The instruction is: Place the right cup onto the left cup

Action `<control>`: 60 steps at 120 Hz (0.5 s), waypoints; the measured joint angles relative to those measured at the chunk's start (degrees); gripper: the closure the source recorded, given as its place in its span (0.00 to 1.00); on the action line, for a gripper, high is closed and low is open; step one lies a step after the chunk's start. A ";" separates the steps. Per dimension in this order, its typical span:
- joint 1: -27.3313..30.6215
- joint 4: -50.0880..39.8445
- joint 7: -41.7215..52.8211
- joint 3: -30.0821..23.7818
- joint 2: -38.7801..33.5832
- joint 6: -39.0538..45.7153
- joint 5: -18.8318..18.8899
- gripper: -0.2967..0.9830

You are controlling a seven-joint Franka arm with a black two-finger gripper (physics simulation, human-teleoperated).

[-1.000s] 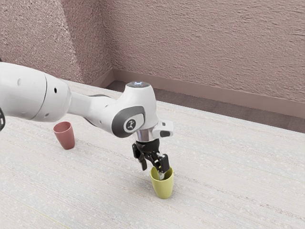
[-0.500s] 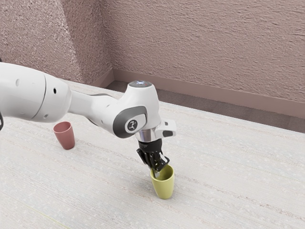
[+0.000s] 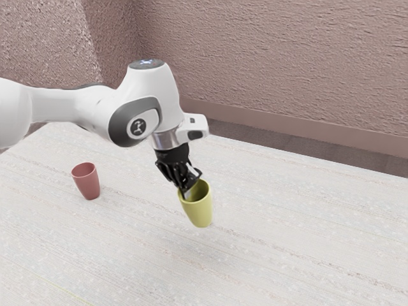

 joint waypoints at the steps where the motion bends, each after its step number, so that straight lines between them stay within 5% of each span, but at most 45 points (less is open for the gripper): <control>1: 0.03 -0.12 0.00 0.17 -0.36 -0.24 0.00 0.84; 60: 4.64 0.01 1.39 12.84 -10.77 -11.99 1.74 0.85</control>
